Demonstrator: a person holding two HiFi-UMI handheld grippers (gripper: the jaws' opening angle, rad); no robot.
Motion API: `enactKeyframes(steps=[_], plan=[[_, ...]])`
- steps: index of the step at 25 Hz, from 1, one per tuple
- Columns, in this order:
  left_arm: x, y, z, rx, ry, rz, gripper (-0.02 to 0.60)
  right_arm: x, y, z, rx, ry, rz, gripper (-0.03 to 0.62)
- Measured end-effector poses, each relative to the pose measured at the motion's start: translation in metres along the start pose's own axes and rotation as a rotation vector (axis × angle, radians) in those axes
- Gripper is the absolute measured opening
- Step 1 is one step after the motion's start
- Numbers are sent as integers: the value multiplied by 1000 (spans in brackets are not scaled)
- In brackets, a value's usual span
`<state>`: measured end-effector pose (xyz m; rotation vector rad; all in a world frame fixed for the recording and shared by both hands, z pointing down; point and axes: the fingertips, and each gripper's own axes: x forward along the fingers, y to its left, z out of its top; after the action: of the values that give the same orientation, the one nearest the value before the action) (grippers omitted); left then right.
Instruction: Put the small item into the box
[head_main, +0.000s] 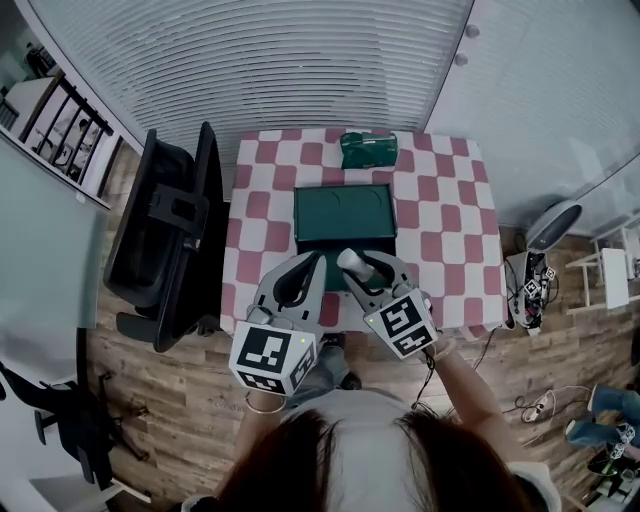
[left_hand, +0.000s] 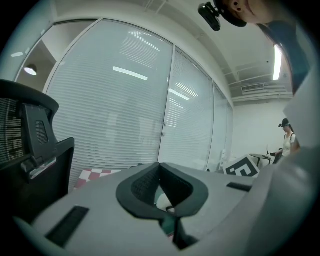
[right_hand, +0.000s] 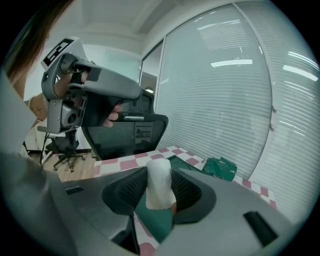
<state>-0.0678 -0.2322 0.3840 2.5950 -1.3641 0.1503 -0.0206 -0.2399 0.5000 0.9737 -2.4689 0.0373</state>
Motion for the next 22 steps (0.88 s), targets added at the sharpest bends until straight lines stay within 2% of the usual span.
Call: enactKeyframes(steps=[5,22], plan=[[6,5,-2,-4,10,-2,8,11,-3,-17,-30,66,12,170],[17,16,-10,-8,36,-5,8,53,1,-60,-112,183,96,172]])
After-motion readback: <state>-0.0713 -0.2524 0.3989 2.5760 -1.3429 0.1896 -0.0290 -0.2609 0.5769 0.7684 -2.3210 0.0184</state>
